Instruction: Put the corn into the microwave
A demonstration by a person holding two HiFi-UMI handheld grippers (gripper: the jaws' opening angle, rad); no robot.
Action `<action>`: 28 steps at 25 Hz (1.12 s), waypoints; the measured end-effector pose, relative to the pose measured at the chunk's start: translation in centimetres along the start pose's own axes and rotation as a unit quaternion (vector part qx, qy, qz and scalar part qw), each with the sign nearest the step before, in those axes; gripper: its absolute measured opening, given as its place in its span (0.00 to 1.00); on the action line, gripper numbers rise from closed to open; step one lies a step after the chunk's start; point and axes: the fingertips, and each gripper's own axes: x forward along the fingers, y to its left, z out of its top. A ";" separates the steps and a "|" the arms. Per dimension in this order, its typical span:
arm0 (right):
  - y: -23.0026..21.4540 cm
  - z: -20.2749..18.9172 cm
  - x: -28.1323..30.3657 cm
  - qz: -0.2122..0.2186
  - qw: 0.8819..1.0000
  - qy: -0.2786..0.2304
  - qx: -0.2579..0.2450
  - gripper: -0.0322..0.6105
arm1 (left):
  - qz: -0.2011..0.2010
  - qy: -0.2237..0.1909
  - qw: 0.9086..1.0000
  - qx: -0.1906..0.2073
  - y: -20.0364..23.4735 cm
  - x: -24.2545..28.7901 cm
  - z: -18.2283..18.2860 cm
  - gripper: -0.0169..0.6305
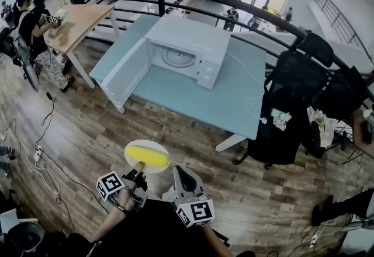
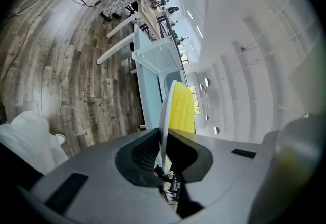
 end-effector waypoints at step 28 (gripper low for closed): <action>-4.8 0.1 1.9 -0.037 0.999 0.019 -0.011 0.06 | 0.002 0.030 0.999 -0.021 -0.9 6.1 -0.2 0.06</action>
